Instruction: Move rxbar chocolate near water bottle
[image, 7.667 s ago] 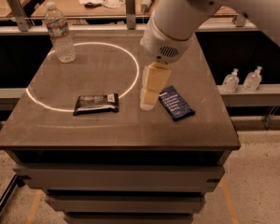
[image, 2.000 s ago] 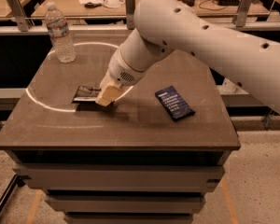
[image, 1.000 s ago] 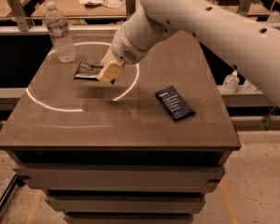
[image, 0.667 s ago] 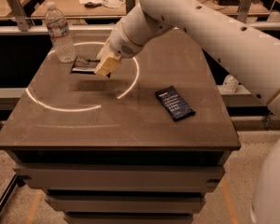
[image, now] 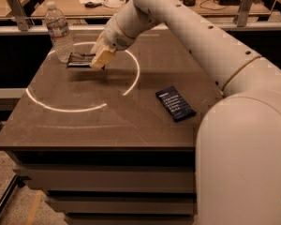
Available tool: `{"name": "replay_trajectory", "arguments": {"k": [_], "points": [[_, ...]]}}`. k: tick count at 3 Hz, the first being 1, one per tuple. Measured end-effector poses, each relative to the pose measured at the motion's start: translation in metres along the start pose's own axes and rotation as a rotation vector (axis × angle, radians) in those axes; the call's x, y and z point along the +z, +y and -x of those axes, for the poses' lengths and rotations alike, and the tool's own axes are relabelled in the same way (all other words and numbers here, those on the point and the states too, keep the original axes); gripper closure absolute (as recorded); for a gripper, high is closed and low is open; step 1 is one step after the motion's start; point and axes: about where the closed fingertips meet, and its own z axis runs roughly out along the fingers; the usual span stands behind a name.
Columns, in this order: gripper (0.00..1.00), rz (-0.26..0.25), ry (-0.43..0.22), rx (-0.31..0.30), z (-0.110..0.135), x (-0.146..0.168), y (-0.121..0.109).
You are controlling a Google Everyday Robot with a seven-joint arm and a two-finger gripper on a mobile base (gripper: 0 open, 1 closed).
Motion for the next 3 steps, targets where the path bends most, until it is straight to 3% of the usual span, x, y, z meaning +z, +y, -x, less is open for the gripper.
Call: {"name": "replay_trajectory", "arguments": {"k": [2, 3], "points": [[1.00, -0.037, 0.012, 0.028, -0.003, 0.014, -0.022], [0.87, -0.044, 0.031, 0.043, -0.006, 0.019, -0.026]]}}
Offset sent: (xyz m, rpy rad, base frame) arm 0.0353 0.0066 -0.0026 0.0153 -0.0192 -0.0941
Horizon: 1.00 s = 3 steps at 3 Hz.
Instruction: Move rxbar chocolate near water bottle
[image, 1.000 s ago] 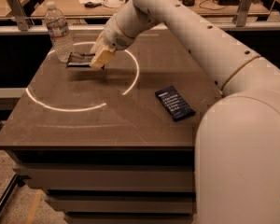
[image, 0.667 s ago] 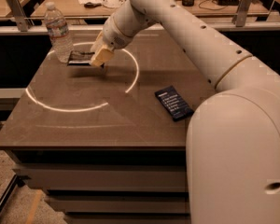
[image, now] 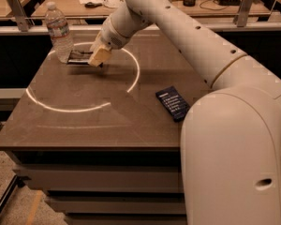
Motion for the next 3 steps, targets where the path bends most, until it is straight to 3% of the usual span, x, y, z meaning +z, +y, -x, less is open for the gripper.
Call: {"name": "replay_trajectory", "arguments": {"k": [2, 3], "points": [[0.40, 0.004, 0.060, 0.019, -0.0113, 0.0115, -0.0034], [0.15, 0.001, 0.057, 0.026, -0.0122, 0.0098, -0.0019]]}}
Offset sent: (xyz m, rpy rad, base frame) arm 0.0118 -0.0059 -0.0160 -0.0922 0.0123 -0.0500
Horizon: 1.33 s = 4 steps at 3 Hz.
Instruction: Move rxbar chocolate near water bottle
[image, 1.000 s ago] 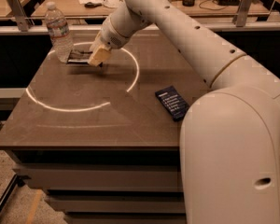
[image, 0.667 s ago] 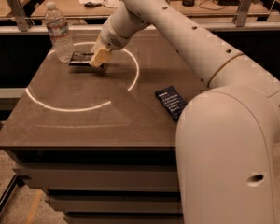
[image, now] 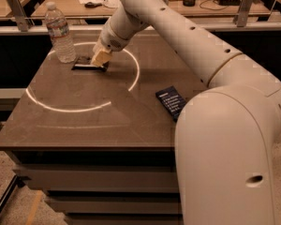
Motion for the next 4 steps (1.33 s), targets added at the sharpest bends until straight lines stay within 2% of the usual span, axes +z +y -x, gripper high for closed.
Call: {"name": "replay_trajectory", "arguments": {"k": [1, 2, 3, 4], "points": [[0.00, 0.001, -0.009, 0.001, 0.001, -0.005, 0.004], [0.00, -0.002, -0.010, 0.000, -0.002, -0.018, 0.009], [0.00, 0.046, -0.051, 0.037, -0.009, -0.040, 0.017], [0.00, 0.046, -0.051, 0.037, -0.009, -0.040, 0.017]]}}
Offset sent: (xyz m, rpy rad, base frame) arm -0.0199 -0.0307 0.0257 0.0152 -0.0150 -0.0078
